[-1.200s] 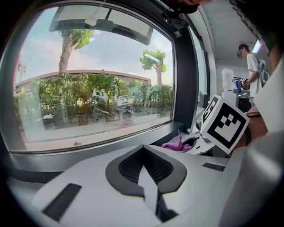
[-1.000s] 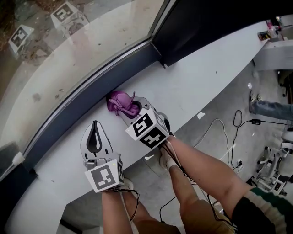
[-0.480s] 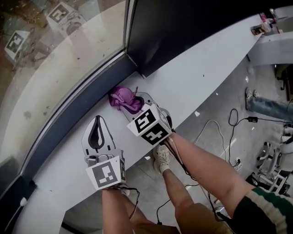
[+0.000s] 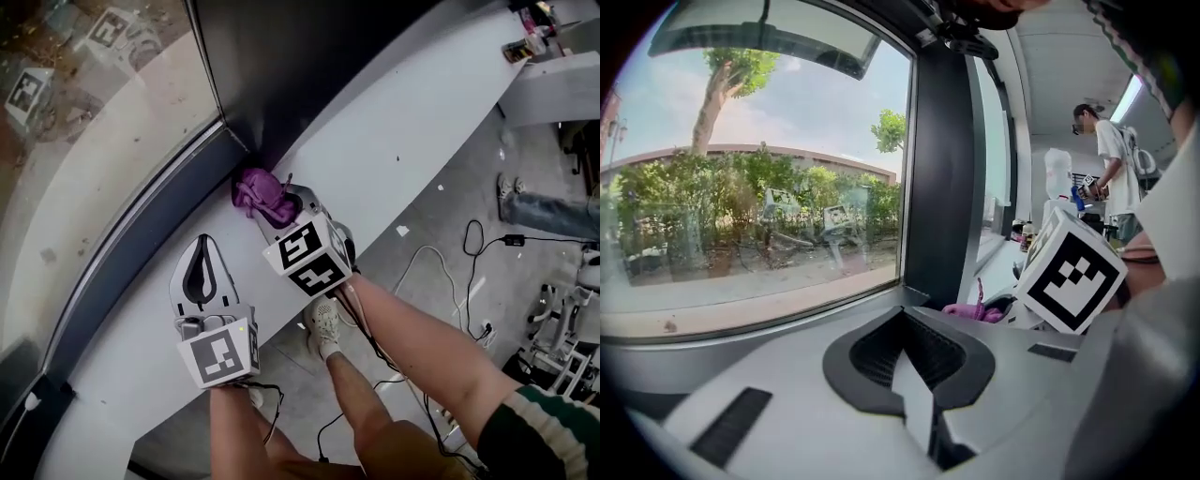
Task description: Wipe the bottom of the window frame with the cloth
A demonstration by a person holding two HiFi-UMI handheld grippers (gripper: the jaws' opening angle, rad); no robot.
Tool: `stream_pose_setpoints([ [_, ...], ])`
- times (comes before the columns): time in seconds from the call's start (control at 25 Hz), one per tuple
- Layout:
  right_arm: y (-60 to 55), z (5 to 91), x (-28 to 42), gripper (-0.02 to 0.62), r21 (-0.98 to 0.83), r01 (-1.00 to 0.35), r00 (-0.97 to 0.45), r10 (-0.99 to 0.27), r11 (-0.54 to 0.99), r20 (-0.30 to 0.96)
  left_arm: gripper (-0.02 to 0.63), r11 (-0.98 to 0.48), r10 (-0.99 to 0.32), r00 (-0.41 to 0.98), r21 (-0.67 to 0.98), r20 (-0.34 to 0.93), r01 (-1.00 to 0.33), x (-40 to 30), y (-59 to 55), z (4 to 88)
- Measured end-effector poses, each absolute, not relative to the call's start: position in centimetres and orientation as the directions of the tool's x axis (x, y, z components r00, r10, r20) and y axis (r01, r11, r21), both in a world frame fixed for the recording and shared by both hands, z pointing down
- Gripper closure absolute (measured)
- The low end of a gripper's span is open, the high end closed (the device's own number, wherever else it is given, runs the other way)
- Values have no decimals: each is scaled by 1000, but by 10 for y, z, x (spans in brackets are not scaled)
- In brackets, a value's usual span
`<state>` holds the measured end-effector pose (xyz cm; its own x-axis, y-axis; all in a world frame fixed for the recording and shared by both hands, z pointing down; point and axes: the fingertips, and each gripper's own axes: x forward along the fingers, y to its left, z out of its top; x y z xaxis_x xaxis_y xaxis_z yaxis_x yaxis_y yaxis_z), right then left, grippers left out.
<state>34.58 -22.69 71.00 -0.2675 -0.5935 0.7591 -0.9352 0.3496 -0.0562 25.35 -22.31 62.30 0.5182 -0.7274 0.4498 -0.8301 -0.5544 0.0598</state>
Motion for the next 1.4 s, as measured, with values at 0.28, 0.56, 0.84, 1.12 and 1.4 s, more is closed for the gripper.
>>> stream_pose_setpoints([
  [0.28,-220,713,350,451,-65,-929,-277,-567,365,776,603,-586,-704,551,71,449,-807,277,-217,625],
  [0.56,-187,721,345,451,-82,-926,-286,-546,368,788,603,-588,-693,555,86,460,-805,279,-193,632],
  [0.84,-163,723,350,451,-91,-926,-290,-533,368,795,603,-601,-681,564,83,466,-795,284,-173,636],
  [1.12,-131,724,360,451,-99,-924,-293,-516,370,805,603,-621,-661,569,69,490,-781,290,-145,640],
  [1.4,-88,728,379,451,-102,-924,-286,-488,368,824,603,-636,-641,579,72,504,-768,296,-122,645],
])
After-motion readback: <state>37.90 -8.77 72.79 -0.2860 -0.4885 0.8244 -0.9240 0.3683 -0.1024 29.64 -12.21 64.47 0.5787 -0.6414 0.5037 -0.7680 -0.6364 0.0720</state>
